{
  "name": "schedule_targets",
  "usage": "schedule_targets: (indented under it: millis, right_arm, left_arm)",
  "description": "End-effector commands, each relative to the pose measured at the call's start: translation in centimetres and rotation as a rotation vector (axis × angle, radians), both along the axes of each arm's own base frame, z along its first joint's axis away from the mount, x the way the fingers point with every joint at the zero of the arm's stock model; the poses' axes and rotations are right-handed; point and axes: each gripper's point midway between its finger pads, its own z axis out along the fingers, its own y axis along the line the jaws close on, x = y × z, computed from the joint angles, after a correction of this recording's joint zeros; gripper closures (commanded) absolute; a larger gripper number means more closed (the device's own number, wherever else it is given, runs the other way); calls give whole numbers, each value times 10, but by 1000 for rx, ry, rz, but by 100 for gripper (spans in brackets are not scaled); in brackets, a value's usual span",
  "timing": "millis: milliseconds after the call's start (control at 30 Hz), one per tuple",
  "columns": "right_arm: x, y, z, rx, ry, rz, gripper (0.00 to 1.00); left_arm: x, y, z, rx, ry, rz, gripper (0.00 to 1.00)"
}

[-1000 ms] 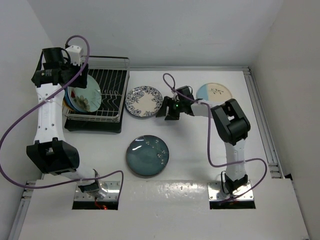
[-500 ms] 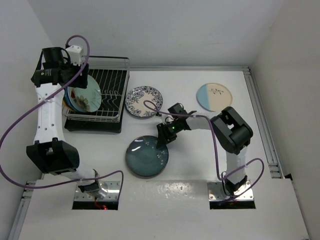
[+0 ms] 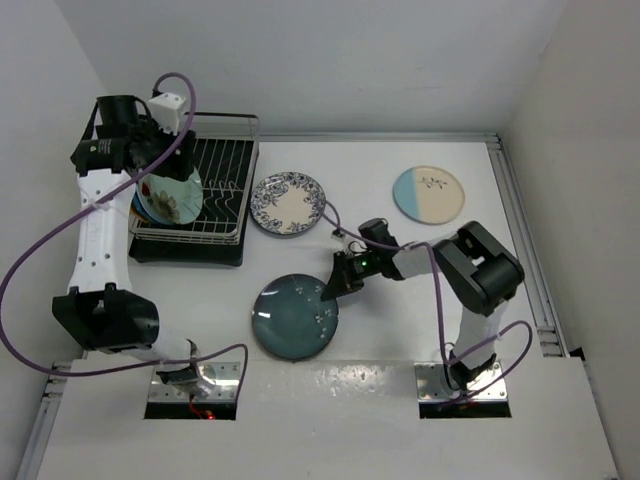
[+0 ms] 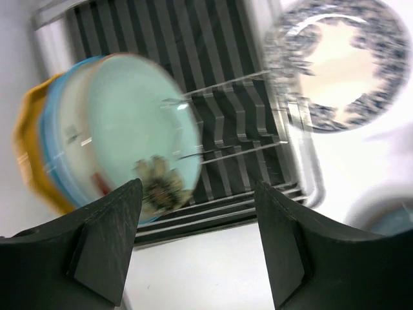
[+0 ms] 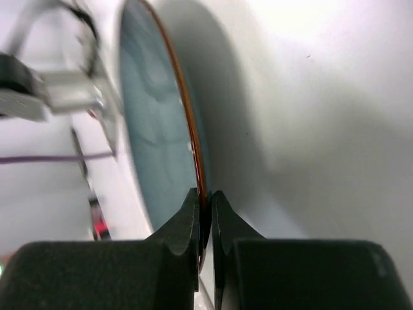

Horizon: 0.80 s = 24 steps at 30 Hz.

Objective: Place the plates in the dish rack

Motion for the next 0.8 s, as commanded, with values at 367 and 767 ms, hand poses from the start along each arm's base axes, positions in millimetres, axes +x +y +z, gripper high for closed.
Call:
schedule_targets:
  millis: [367, 767]
  right_arm:
    - [108, -2, 214, 520, -492, -320, 100]
    - [124, -3, 262, 564, -662, -291, 100]
  left_arm:
    - [-40, -179, -14, -312, 108, -701, 13]
    - [-34, -199, -89, -299, 365, -725, 32]
